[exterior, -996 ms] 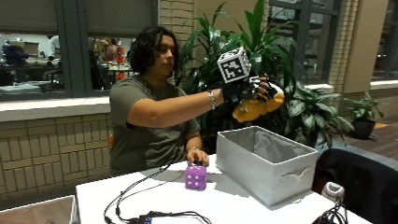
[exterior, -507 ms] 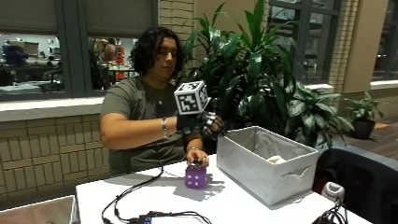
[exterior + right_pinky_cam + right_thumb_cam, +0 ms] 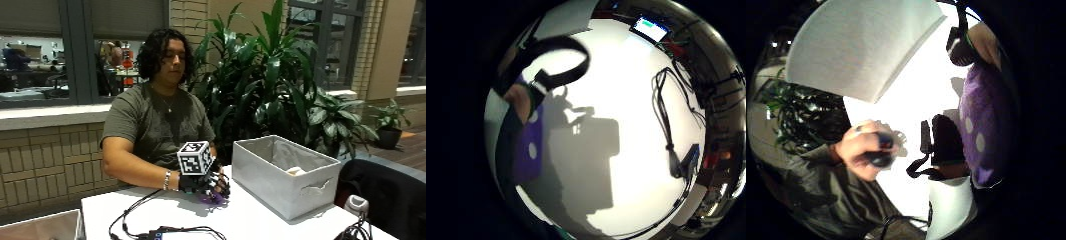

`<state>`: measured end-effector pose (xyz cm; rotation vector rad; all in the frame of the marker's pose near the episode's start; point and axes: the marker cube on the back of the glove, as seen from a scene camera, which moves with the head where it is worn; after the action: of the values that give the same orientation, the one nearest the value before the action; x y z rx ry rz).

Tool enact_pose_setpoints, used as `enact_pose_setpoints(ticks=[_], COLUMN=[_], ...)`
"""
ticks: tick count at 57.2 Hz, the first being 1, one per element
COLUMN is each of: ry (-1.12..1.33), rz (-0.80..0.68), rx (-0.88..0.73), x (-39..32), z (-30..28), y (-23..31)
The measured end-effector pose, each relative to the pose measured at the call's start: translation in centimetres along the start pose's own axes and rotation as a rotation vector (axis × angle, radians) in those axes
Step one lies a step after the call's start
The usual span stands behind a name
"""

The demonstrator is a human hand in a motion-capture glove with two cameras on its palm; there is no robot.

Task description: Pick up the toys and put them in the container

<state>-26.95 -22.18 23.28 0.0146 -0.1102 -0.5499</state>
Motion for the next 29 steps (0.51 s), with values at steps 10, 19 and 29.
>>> enact_pose_setpoints(ticks=[10,19,29], ry=[0.055,0.076,0.037], rz=[-0.044,-0.089,-0.030], rx=[0.130,0.186,0.157], x=[-0.4,0.2,1.2], z=[1.4,1.1,-1.3], y=[-1.0,-2.3,-1.9])
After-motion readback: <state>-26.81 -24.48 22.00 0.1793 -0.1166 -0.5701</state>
